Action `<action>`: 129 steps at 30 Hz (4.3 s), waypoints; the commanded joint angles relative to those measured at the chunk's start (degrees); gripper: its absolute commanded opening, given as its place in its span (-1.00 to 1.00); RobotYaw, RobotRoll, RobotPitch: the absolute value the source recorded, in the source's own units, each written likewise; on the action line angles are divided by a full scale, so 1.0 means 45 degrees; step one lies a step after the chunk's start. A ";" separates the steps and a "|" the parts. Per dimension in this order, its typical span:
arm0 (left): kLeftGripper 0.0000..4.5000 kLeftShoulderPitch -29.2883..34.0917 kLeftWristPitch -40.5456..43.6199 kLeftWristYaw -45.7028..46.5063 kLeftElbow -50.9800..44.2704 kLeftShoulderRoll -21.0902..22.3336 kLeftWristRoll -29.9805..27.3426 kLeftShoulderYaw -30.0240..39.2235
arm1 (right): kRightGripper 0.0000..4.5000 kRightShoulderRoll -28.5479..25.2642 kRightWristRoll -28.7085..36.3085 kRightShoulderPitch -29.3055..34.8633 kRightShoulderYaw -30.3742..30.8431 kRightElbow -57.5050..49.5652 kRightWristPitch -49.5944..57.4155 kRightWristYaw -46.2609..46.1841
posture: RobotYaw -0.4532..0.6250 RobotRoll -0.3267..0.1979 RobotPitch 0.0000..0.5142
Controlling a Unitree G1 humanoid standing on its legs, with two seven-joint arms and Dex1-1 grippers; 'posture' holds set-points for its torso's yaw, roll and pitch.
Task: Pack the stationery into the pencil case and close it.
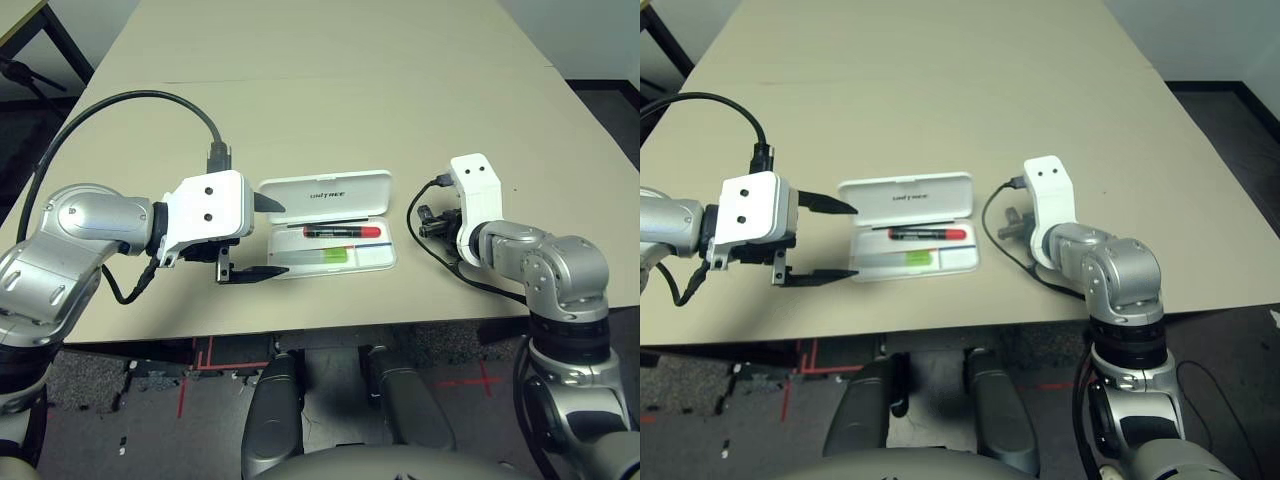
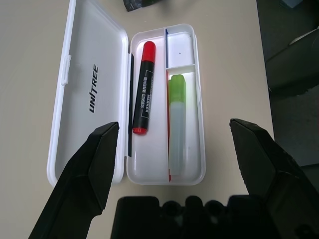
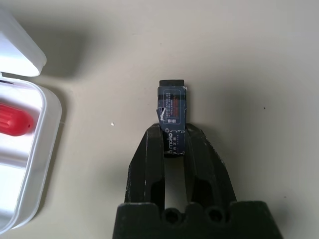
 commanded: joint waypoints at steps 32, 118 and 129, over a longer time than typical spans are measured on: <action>1.00 -0.0051 -0.0028 -0.0025 0.0000 0.0244 0.0174 -0.0472 | -0.88 -0.7029 0.0348 -0.3142 0.3573 0.5254 -1.0653 1.7094 | -0.20 0.25 -0.33; 0.22 -0.0878 0.0678 0.1973 0.5189 -0.0239 0.2222 -0.0407 | 1.00 -0.9439 0.1890 -0.1300 -0.0036 0.5360 -0.9482 1.7430 | -0.24 0.25 -0.36; -0.99 -0.2173 0.0563 0.4200 0.7663 -0.2325 0.3870 -0.1162 | 1.00 -0.9251 0.1890 -0.1399 0.0183 0.5105 -0.9416 1.7437 | -0.25 0.25 -0.31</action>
